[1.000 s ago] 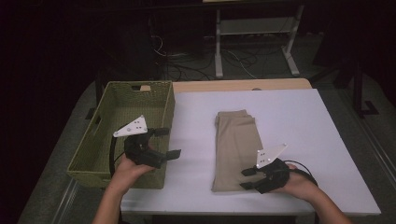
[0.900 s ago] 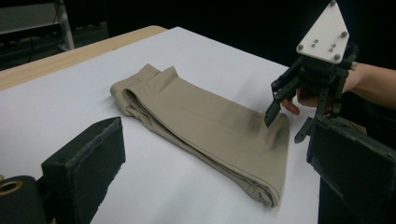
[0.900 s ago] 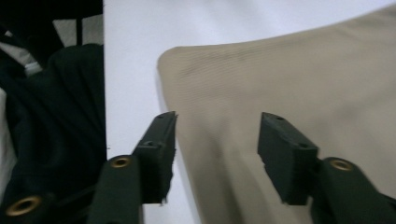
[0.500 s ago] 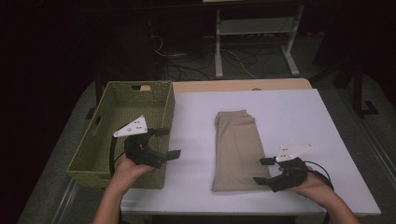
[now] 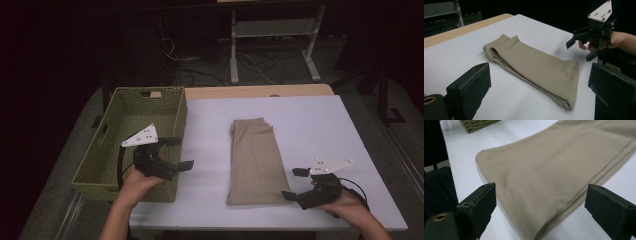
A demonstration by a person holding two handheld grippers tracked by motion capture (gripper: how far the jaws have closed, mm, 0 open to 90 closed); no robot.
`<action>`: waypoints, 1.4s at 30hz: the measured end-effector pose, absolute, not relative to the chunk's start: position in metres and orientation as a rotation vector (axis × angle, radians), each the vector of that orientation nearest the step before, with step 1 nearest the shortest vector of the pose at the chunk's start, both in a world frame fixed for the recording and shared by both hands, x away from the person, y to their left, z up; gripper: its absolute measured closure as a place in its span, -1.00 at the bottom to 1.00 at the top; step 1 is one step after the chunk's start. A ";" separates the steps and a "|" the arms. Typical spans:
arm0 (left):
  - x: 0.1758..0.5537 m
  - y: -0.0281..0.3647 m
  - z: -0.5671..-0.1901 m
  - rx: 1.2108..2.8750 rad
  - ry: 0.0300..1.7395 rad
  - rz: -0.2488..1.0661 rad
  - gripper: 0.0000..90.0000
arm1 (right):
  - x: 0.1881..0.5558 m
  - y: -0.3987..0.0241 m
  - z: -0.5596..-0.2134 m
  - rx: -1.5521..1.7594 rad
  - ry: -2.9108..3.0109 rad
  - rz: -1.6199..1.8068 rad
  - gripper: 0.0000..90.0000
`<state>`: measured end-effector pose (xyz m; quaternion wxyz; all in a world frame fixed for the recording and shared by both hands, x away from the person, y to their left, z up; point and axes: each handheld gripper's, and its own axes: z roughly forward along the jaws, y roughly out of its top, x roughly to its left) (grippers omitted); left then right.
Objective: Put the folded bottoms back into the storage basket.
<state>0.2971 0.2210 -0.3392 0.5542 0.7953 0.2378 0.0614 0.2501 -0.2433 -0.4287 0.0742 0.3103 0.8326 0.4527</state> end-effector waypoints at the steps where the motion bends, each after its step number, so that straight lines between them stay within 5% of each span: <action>1: 0.297 0.221 -0.339 1.879 0.562 0.145 -0.90 | 0.250 -0.243 -0.429 0.931 2.499 1.359 -0.79; 7: 0.297 0.221 -0.339 1.878 0.563 0.145 -0.90 | 0.243 -0.249 -0.437 0.991 2.454 1.361 -1.00; 30: 0.295 0.213 -0.337 1.929 0.586 0.184 -0.85 | 0.243 -0.241 -0.446 0.928 2.517 1.311 -1.00; 42: 0.286 0.188 -0.328 1.879 0.525 0.166 -0.99 | 0.243 -0.243 -0.444 0.935 2.506 1.326 -1.00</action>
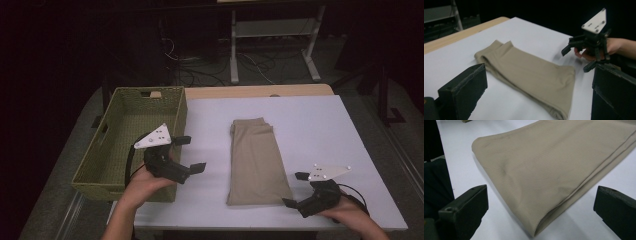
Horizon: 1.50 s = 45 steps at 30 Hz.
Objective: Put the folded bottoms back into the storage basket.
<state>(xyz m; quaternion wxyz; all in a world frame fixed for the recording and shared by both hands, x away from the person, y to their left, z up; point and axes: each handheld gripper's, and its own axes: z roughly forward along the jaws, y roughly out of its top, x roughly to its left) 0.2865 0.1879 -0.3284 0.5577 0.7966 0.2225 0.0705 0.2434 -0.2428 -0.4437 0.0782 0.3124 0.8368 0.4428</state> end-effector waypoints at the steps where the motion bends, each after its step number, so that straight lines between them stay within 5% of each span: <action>1: 0.286 0.186 -0.328 1.881 0.517 0.164 -1.00 | 0.244 -0.243 -0.444 0.937 2.504 1.328 -1.00; 45: 0.276 0.108 -0.374 1.967 0.491 0.043 -0.99 | 0.243 -0.243 -0.443 0.917 2.503 1.333 -1.00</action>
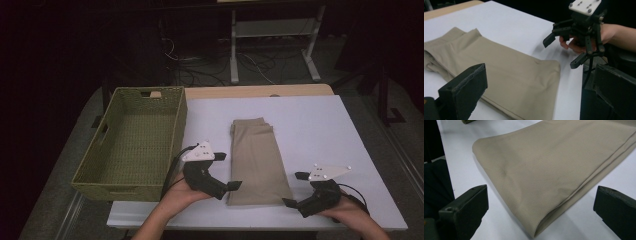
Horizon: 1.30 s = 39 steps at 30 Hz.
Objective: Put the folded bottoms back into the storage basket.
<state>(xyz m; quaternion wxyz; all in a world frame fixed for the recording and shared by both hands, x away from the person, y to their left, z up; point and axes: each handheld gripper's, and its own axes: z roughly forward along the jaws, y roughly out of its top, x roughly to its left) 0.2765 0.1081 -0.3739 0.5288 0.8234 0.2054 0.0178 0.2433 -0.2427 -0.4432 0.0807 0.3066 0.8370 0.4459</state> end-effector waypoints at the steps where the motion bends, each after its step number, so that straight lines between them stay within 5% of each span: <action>1: 0.277 0.107 -0.378 1.970 0.497 0.042 -0.99 | 0.243 -0.243 -0.443 0.915 2.506 1.329 -1.00; 39: 0.302 0.079 -0.434 2.114 0.639 0.066 -0.98 | 0.242 -0.242 -0.444 0.894 2.517 1.318 -1.00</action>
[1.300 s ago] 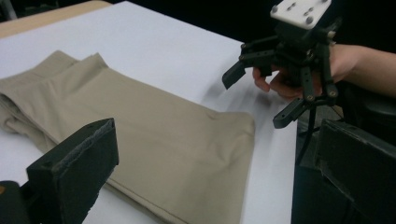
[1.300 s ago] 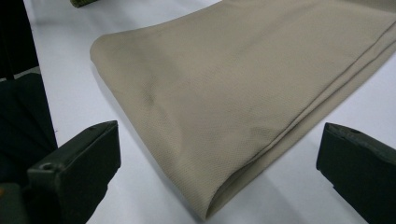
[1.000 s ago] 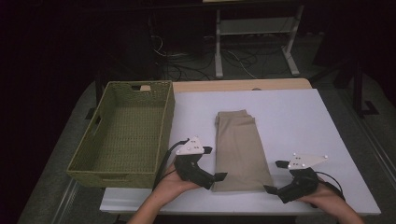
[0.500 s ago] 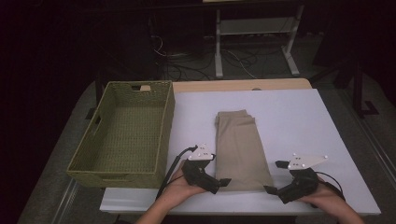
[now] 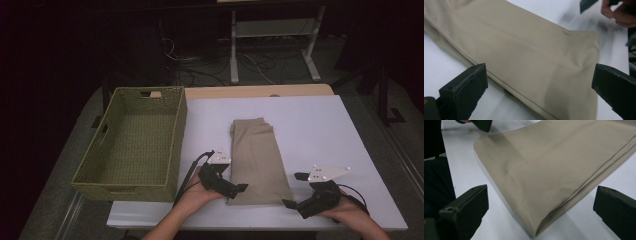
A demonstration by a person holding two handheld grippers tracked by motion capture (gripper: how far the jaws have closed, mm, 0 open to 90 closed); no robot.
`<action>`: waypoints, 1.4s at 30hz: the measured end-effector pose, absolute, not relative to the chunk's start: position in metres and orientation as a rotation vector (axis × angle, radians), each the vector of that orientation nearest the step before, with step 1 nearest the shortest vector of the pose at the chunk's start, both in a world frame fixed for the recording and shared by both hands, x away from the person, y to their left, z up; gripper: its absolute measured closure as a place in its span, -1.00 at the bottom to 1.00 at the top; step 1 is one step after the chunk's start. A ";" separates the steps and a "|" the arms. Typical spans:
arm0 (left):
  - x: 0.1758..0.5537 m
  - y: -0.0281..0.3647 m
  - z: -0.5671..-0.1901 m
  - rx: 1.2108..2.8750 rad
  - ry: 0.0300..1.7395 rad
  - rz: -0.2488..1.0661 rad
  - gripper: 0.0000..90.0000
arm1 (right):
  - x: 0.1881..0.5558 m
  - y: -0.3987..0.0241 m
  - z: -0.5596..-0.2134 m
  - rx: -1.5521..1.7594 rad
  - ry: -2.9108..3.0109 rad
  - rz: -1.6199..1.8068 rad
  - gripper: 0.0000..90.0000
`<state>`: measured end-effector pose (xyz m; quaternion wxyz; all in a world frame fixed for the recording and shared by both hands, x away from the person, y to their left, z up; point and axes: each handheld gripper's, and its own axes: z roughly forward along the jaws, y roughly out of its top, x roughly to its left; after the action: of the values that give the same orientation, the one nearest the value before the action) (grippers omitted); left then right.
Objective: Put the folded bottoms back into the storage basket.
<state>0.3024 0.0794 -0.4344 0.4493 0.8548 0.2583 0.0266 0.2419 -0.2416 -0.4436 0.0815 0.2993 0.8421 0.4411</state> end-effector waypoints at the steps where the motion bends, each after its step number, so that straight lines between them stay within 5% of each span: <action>1: 0.305 0.080 -0.435 2.103 0.653 0.060 -0.98 | 0.242 -0.242 -0.444 0.894 2.517 1.318 -1.00; 42: 0.358 0.074 -0.439 2.022 0.810 0.169 -0.40 | 0.242 -0.241 -0.444 0.885 2.522 1.316 -1.00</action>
<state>0.3579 0.0743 -0.4392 0.4602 0.8216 0.3292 0.0689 0.2416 -0.2412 -0.4440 0.0811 0.2962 0.8437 0.4404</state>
